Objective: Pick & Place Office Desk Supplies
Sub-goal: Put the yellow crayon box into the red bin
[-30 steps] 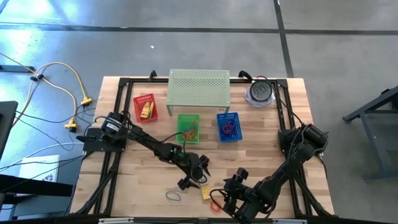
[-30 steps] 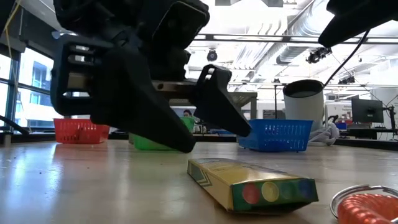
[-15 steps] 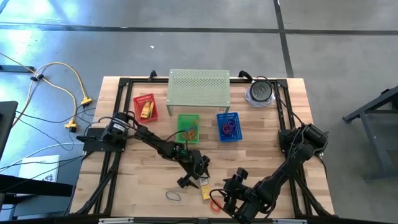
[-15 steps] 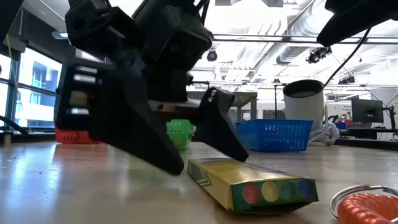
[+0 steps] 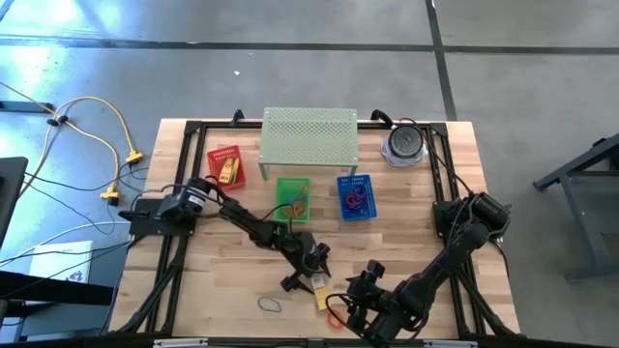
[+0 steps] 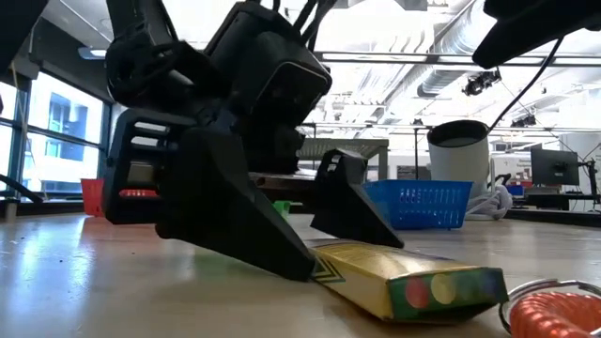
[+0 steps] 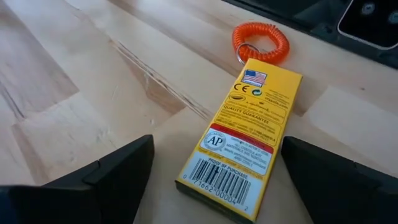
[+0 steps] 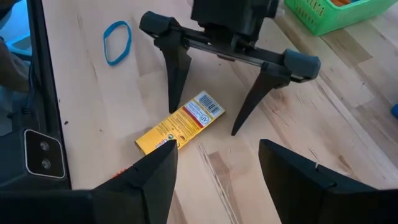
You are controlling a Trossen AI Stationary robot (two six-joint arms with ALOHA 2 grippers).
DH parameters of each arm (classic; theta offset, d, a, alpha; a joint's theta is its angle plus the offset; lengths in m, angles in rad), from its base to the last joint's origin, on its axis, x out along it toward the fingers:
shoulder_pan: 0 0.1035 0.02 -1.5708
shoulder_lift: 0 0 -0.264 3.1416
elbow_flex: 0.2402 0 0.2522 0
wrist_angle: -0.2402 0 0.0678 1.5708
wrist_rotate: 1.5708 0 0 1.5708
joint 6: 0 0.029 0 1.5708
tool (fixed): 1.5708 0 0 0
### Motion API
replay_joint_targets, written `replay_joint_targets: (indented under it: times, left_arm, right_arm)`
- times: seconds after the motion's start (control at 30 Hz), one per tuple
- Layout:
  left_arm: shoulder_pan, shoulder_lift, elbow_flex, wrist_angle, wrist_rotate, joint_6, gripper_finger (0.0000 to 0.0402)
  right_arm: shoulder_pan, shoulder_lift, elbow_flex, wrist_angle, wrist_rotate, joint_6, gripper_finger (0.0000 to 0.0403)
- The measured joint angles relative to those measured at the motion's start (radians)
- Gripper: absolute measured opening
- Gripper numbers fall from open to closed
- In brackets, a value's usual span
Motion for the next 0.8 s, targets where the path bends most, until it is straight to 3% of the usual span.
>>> replay_joint_targets:
  times: [0.2, 0.53, 0.8]
  left_arm:
    - [0.012, 0.004, 0.0, 0.001, 0.041, -0.101, 0.0329]
    - [-0.013, 0.006, -0.001, -0.009, -0.007, -0.036, 0.0259]
    - [-0.022, 0.007, -0.002, -0.006, -0.027, -0.058, 0.0248]
  right_arm:
    - [0.0, 0.0, 0.0, 0.005, 0.0, -0.02, 0.0215]
    - [0.0, 0.0, 0.0, 0.007, 0.0, -0.019, 0.0215]
    - [0.0, 0.0, 0.0, 0.007, 0.0, -0.019, 0.0215]
